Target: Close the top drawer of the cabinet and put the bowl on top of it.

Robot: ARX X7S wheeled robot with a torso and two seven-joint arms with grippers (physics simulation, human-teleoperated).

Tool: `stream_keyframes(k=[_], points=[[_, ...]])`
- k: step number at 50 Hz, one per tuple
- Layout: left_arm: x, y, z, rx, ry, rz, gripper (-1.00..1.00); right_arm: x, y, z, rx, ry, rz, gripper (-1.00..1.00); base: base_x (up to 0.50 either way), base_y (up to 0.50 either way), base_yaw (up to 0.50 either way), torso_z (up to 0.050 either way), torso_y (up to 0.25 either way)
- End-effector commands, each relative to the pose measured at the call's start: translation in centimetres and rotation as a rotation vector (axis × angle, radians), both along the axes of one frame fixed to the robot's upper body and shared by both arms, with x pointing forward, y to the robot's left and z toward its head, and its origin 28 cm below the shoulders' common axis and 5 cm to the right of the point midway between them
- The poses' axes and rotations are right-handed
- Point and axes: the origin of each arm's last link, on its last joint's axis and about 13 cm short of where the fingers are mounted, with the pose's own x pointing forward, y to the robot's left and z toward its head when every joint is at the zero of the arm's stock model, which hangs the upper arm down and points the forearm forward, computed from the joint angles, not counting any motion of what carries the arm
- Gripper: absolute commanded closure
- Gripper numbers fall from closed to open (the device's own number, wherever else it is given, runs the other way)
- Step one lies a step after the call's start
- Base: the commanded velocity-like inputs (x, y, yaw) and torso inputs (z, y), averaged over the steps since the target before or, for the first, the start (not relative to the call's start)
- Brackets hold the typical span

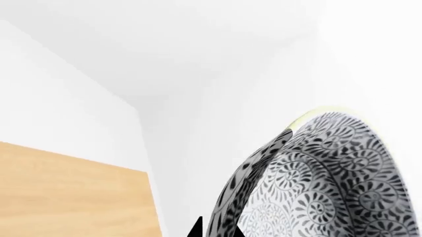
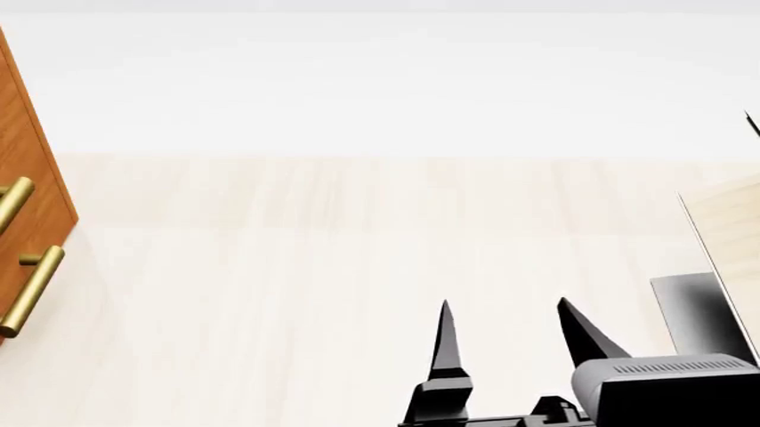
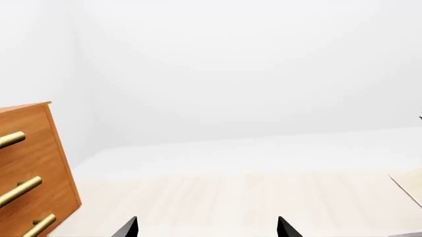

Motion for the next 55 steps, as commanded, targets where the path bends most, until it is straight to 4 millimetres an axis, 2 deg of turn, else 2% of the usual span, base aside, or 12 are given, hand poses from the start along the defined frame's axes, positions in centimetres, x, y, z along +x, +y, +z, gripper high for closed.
stream_keyframes(k=[1, 24, 37, 55], points=[[0.4, 0.9, -0.4, -0.034, 0.001, 0.008, 1.00, 0.1, 0.1, -0.1, -0.003, 0.005, 0.003, -1.00, 0.00, 0.00, 0.00, 0.000, 0.000], [1.1, 1.9, -2.3, -0.062, 0.033, 0.024, 1.00, 0.0, 0.2, -0.2, -0.008, 0.006, 0.009, -1.00, 0.00, 0.00, 0.00, 0.000, 0.000], [2.4, 1.6, -2.9, -0.065, 0.057, -0.040, 1.00, 0.0, 0.2, -0.3, -0.008, 0.007, 0.005, -1.00, 0.00, 0.00, 0.00, 0.001, 0.001], [3.1, 1.3, -3.7, -0.074, 0.077, -0.075, 1.00, -0.3, 0.0, -0.3, -0.008, 0.007, -0.001, -1.00, 0.00, 0.00, 0.00, 0.000, 0.000]])
